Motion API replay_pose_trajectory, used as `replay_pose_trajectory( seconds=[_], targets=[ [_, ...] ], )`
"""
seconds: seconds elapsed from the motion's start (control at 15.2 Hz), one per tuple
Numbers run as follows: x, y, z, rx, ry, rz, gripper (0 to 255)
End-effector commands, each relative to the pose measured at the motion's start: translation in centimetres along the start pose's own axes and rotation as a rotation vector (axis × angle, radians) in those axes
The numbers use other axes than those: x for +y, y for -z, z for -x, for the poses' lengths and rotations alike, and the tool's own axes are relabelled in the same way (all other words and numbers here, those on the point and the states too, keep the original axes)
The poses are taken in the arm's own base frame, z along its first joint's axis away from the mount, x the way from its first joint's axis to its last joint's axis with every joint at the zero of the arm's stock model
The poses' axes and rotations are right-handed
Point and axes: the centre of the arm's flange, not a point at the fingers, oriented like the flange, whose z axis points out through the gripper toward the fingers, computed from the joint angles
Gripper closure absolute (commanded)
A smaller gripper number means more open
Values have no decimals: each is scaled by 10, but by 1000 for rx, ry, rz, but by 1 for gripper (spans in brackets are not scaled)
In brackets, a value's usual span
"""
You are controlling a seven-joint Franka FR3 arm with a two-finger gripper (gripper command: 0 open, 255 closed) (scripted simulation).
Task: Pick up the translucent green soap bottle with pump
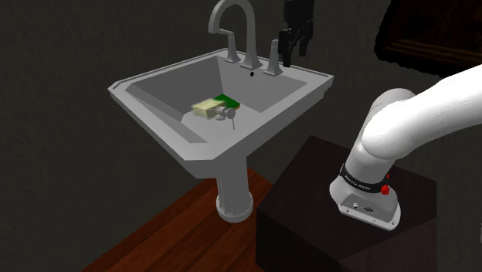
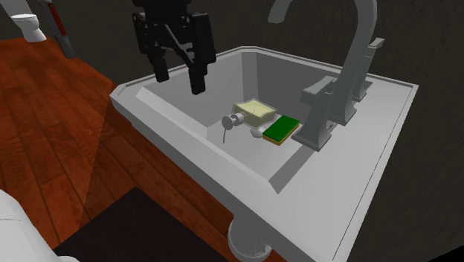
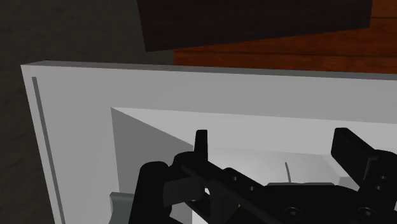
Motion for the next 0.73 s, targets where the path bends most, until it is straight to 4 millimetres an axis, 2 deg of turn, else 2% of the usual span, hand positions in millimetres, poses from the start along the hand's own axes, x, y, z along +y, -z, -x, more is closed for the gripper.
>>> replay_pose_trajectory(
  seconds=[0.0, 0.66],
  targets=[
    [0, 0, 0, 0, 0, 0, 0],
    [-45, -63, -120, -75, -11, 32, 0]
  ],
)
